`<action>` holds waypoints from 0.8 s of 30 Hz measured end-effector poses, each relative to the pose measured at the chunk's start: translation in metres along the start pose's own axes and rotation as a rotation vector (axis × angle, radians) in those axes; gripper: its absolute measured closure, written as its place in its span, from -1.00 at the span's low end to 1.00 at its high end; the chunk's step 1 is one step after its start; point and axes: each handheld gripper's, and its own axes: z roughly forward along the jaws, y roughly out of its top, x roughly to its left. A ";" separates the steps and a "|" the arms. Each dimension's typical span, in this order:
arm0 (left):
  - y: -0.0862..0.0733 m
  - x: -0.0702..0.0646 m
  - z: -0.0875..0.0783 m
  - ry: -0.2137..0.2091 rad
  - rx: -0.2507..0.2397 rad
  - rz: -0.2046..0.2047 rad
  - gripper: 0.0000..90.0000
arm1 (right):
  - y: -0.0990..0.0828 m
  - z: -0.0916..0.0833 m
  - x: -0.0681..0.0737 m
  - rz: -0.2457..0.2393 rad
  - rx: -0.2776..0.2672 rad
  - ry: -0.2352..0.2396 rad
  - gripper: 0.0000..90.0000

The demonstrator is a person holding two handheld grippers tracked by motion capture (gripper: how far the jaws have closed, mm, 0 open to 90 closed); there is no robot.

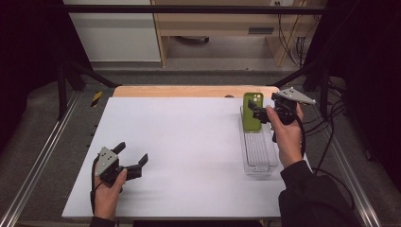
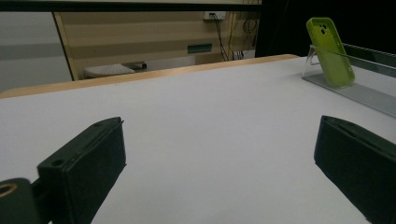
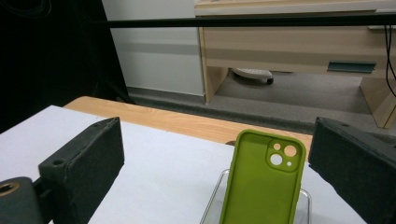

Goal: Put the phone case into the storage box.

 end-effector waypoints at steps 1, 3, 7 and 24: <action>0.000 0.000 0.000 0.000 -0.001 -0.002 -0.96 | 0.001 -0.001 0.000 0.003 -0.004 0.002 -0.90; 0.000 0.001 -0.001 -0.004 -0.001 0.001 -0.96 | 0.002 -0.005 -0.002 0.007 -0.013 0.006 -0.90; 0.001 0.003 -0.004 -0.011 -0.009 -0.004 -0.96 | 0.004 -0.015 -0.005 -0.006 -0.026 0.006 -0.91; -0.002 0.003 -0.027 -0.016 -0.008 0.022 -0.96 | -0.007 -0.070 -0.032 -0.038 -0.117 -0.005 -0.89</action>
